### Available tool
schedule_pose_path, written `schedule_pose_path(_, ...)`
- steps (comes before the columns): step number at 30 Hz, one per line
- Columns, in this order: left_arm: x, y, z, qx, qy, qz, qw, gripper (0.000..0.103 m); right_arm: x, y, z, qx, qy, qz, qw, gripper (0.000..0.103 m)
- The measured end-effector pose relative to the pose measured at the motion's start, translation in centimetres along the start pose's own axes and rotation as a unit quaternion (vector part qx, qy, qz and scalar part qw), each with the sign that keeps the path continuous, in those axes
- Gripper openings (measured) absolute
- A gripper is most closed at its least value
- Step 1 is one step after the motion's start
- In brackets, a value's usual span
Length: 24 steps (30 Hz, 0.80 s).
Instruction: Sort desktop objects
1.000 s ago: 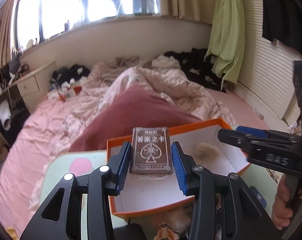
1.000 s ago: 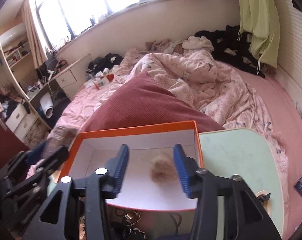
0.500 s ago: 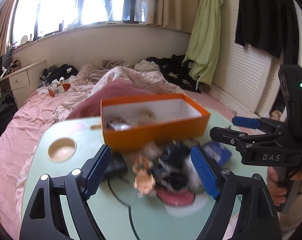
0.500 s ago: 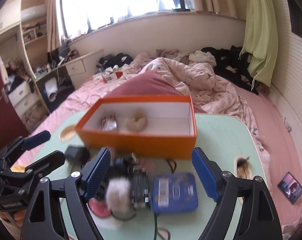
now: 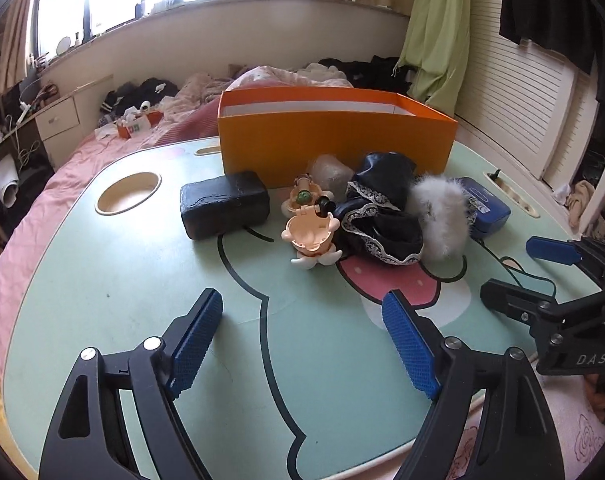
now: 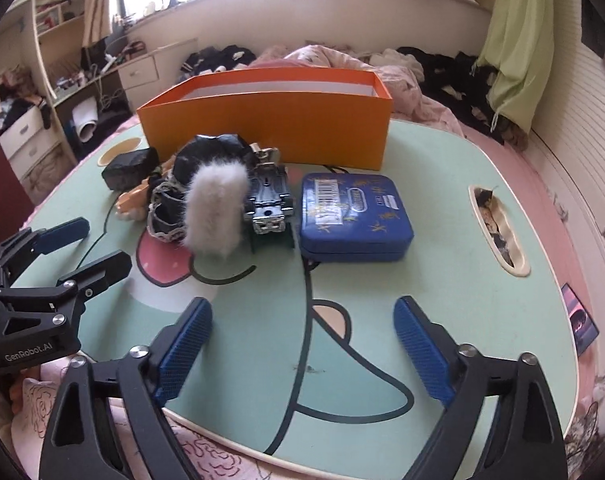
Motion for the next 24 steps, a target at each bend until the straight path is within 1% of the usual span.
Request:
schedule_pose_path(1,0.10,-0.06,-0.03,-0.001,0.003,-0.003,1.0000,0.082,0.00,-0.02,-0.04,0.001,0.001,-0.001,1.000,0.099)
schedule_pose_path(2,0.35,-0.05,-0.17,-0.002,0.008,-0.009,0.9999,0.086,-0.04,-0.04,-0.15,0.001,0.003,0.001,1.000,0.102)
schedule_pose_path(3,0.44,-0.01,-0.25,-0.003,0.005,-0.011,0.9999,0.090,-0.13,-0.05,-0.27,0.002,0.005,0.005,1.000,0.103)
schedule_pose_path(4,0.50,-0.01,-0.41,-0.007,0.003,-0.013,0.9999,0.099,-0.12,-0.07,-0.31,0.004,0.007,0.006,1.000,0.103)
schedule_pose_path(5,0.52,0.08,-0.67,-0.012,0.004,-0.014,0.9998,0.103,-0.14,-0.09,-0.31,0.004,0.007,0.007,1.000,0.103)
schedule_pose_path(24,0.53,-0.04,-0.71,-0.009,0.003,-0.013,0.9999,0.103,-0.07,-0.23,-0.27,0.005,0.007,0.007,1.000,0.103)
Point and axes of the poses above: each gripper's, at about its wrist camera, not at the fingertips, and z roughly against the way its jaws point, x to its right, y to its top, the point moved 1 cm from there along -z, roughly the way its jaws point, and after that the axes turned 4 degrees about -x, right-handed, at the moved point
